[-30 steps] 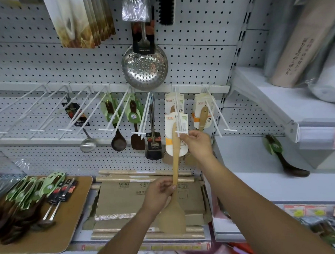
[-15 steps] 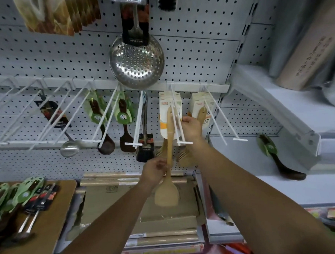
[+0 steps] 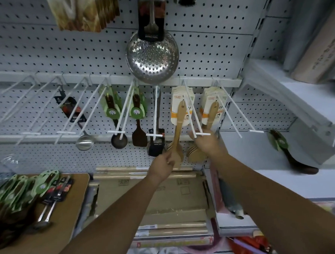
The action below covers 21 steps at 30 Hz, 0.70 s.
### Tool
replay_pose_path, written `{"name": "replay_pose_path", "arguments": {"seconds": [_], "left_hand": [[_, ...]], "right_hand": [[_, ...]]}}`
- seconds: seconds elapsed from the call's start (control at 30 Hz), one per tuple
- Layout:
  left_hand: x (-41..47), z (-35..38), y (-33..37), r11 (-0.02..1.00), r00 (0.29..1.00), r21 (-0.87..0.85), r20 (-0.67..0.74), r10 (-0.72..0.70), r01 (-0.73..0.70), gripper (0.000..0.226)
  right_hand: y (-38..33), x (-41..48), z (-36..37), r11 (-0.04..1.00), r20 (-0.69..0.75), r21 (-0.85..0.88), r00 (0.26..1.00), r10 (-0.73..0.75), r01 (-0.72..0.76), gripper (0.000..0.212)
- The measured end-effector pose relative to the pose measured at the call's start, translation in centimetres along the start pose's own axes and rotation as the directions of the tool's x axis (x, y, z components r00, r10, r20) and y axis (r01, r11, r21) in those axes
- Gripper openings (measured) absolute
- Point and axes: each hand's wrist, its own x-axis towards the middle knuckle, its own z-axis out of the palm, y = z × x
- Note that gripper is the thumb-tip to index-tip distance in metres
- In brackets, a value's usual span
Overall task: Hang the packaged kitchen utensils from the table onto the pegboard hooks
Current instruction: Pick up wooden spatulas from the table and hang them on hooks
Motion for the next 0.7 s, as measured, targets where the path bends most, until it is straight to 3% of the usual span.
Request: {"name": "replay_pose_path", "arguments": {"seconds": [0.07, 0.17, 0.3, 0.43, 0.6, 0.7], "left_hand": [[-1.6, -0.9, -0.9, 0.988, 0.999, 0.154, -0.047, 0.014, -0.006, 0.047], [-4.6, -3.0, -2.9, 0.882, 0.995, 0.470, -0.100, 0.004, 0.044, 0.055], [-9.9, -6.8, -5.4, 0.770, 0.975, 0.619, -0.219, -0.019, 0.154, 0.068], [-17.0, -10.8, -8.1, 0.707, 0.933, 0.631, -0.340, -0.118, 0.320, 0.074], [-26.0, -16.1, -11.7, 0.651, 0.836, 0.575, -0.519, -0.178, 0.495, 0.075], [-31.1, -18.9, -13.6, 0.637, 0.769, 0.490, -0.578, -0.274, 0.595, 0.079]], "right_hand": [[1.9, -2.0, 0.3, 0.986, 0.110, -0.162, 0.994, -0.027, 0.044, 0.047], [3.7, -3.9, 1.9, 0.880, 0.281, -0.402, 0.949, -0.142, 0.251, 0.047], [1.2, -6.0, 5.2, 0.669, 0.465, -0.514, 0.830, -0.308, 0.537, 0.073], [-3.3, -9.4, 10.4, 0.481, 0.614, -0.432, 0.639, -0.463, 0.763, 0.076], [-9.6, -15.8, 16.8, 0.369, 0.717, -0.273, 0.444, -0.538, 0.888, 0.064], [-12.9, -19.5, 20.8, 0.285, 0.751, -0.169, 0.311, -0.583, 0.944, 0.076]]}}
